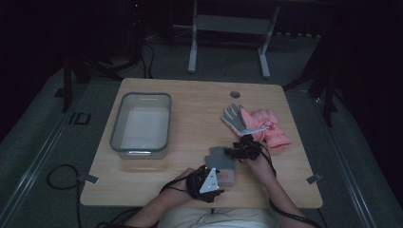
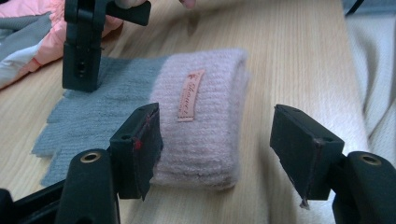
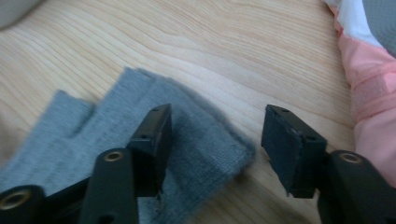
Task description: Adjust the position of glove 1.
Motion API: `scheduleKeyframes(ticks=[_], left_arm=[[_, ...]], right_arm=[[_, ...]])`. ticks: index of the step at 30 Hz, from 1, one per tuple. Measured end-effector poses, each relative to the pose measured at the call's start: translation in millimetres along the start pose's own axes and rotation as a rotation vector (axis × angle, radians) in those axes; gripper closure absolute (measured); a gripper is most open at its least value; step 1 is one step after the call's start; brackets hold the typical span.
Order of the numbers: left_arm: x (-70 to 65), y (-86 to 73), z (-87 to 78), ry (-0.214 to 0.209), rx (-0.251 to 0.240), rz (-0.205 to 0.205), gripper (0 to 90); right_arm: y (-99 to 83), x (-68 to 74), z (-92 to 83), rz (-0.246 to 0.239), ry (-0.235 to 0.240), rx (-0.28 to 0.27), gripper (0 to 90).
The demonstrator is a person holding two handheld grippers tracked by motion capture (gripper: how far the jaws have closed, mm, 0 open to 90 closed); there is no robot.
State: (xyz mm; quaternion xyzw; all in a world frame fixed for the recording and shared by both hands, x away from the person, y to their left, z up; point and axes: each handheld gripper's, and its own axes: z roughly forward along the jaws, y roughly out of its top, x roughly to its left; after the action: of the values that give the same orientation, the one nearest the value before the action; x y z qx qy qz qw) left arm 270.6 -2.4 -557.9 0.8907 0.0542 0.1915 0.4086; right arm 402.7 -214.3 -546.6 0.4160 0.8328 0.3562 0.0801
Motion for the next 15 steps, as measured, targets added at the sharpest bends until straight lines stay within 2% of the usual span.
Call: scheduleKeyframes(ticks=[3,6,9,10,12,13,14,15], left_arm=[[-1.3,-0.7,1.3,0.012,0.003,0.007,33.2],[-3.5,0.2,3.5,0.034,0.03,0.041,34.5],[-4.5,1.3,4.2,0.058,0.042,0.067,40.0],[-5.8,1.3,4.4,0.073,0.049,0.087,42.2],[-10.9,0.9,5.6,0.113,0.065,0.152,45.6],[-12.3,0.9,6.1,0.13,0.069,0.166,48.8],[-13.0,0.5,6.3,0.138,0.07,0.173,51.1],[-12.8,0.3,6.0,0.14,0.067,0.17,53.2]], right_arm=[[-1.8,-1.1,0.0,-0.007,-0.016,-0.007,36.9],[-2.6,-1.8,0.6,-0.004,-0.001,-0.005,37.8],[-3.3,-1.5,0.3,-0.009,0.007,-0.007,40.2],[-3.9,-0.9,0.2,-0.013,0.011,-0.01,44.5],[-5.4,-0.2,-0.2,-0.017,0.03,-0.015,47.1],[-5.7,-0.1,-0.4,-0.026,0.034,-0.014,55.2],[-5.3,-0.1,-0.5,-0.011,0.071,-0.004,59.1],[-4.8,0.2,-0.3,-0.005,0.076,0.001,61.2]])
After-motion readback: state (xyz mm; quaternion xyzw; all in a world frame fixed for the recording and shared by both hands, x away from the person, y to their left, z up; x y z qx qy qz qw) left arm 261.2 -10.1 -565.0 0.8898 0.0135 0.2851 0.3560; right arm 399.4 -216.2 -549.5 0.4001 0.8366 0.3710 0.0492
